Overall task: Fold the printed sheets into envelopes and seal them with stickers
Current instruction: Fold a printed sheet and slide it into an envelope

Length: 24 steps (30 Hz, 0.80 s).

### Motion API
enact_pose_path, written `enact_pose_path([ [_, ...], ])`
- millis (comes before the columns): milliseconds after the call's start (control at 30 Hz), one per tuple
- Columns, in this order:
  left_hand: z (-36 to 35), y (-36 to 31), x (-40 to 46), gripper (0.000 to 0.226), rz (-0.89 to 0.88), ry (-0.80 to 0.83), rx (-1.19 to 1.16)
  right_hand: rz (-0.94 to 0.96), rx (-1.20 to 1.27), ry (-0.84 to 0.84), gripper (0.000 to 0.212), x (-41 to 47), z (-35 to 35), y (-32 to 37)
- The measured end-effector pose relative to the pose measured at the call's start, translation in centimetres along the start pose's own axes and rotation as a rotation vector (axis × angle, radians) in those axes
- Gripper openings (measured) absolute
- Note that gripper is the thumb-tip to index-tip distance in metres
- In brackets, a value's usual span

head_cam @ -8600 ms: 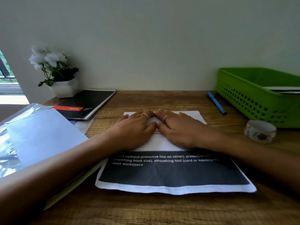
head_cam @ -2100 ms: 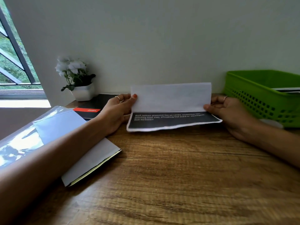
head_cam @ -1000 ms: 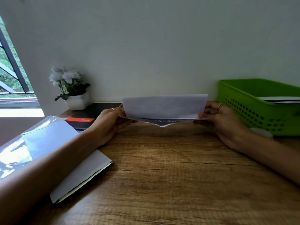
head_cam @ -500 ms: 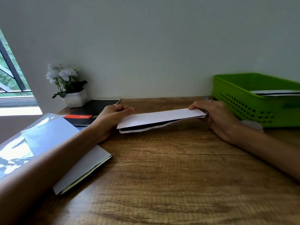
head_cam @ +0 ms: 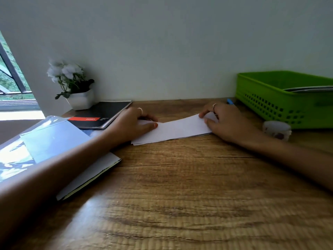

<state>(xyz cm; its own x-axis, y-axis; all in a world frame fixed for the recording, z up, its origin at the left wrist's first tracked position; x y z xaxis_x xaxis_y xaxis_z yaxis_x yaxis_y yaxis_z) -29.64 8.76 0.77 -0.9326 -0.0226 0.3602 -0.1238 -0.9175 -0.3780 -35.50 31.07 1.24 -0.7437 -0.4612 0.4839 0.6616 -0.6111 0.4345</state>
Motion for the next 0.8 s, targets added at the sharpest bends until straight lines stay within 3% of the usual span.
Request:
enact_pose_path([
  [67, -0.3, -1.3, -0.1, 0.017, -0.136, -0.006, 0.151, 0.010, -0.071, 0.072, 0.025, -0.2, -0.7, 0.3],
  [200, -0.5, -2.7, -0.6, 0.025, -0.310, 0.010, 0.162, -0.016, -0.129, 0.098, 0.027, -0.2, -1.0, 0.3],
  [367, -0.8, -3.2, -0.6, 0.033, -0.313, 0.103, 0.230, -0.002, -0.262, 0.166, 0.027, -0.3, -1.6, 2.1],
  [567, -1.4, -3.4, -0.4, 0.038, -0.339, 0.156, 0.376, -0.011, -0.087, 0.431, 0.035, -0.8, -6.0, 6.2],
  [800, -1.4, -4.4, -0.9, 0.033, -0.305, 0.180, 0.357, -0.049, -0.124, 0.436, 0.044, -1.0, -6.1, 6.1],
])
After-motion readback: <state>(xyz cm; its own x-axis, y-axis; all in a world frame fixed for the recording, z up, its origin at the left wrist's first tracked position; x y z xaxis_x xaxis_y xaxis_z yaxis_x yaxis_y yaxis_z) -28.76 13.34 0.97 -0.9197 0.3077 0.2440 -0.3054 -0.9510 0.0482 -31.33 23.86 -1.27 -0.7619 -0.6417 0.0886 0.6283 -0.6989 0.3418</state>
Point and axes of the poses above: each hand's wrist, its own x-axis towards the middle knuckle, its own z-axis out of the back of the hand, y = z × x, the point moved 6 cm from there along x, towards the middle knuckle, and after that the axes turned 4 degrees about x, right-handed, at the moved point
